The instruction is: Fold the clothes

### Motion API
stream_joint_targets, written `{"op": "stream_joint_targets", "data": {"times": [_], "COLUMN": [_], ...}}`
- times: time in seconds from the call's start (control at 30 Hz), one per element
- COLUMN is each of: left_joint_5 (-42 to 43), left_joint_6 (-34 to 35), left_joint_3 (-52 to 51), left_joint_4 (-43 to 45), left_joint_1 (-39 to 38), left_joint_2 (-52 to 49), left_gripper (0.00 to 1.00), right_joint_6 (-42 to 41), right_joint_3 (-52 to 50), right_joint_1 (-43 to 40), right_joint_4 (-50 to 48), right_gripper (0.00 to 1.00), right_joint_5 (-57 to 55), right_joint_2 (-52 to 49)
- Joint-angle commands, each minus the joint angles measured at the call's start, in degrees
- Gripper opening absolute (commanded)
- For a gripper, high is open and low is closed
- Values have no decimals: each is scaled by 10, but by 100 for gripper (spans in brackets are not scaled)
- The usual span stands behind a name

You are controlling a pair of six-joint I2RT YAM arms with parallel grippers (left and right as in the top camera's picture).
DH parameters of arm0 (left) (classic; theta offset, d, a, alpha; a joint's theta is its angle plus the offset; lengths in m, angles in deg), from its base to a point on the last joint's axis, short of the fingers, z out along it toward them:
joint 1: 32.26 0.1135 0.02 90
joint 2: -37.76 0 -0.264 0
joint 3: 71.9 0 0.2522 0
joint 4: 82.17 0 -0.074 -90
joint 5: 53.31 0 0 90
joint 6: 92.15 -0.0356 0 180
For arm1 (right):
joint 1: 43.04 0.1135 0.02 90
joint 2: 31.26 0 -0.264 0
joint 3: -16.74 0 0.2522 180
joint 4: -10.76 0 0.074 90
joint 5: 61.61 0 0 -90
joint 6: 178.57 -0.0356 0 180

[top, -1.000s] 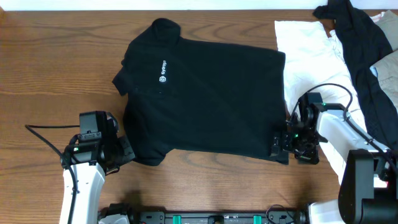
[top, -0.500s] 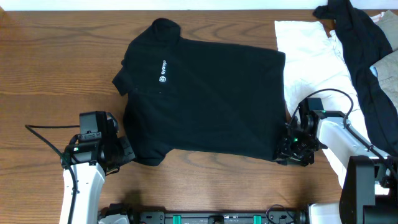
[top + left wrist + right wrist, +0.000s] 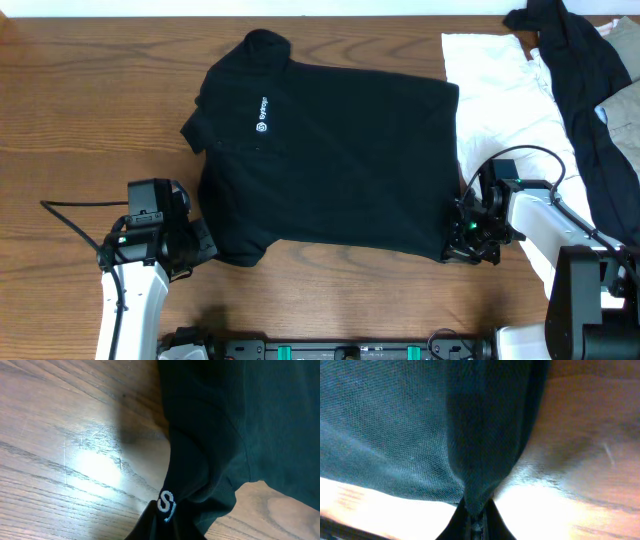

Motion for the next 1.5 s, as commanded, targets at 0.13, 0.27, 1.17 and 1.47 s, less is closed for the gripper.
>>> {"op": "stream_joint_targets", "data": {"times": [0.13,0.27,1.17,1.47], "left_joint_5": [21,23,-30,-90], "left_joint_6": [5,5,5,23], "left_joint_3": [18,46,144,144], "left_joint_4": [-11,-25,-84,-8], "left_joint_1": [-1,-1,-1,-1], "left_joint_2": [11,26,162,155], "left_gripper": [6,6,6,6], "right_joint_6": [22,43,40,20], "right_joint_3": [8,50,103,103], "right_joint_1": [2,2,1,1], "right_joint_4": [-2,33,135,89], "right_gripper": [1,1,1,1], "right_joint_5": [8,11,9,-4], "right_joint_2": [-3,25,201,201]}}
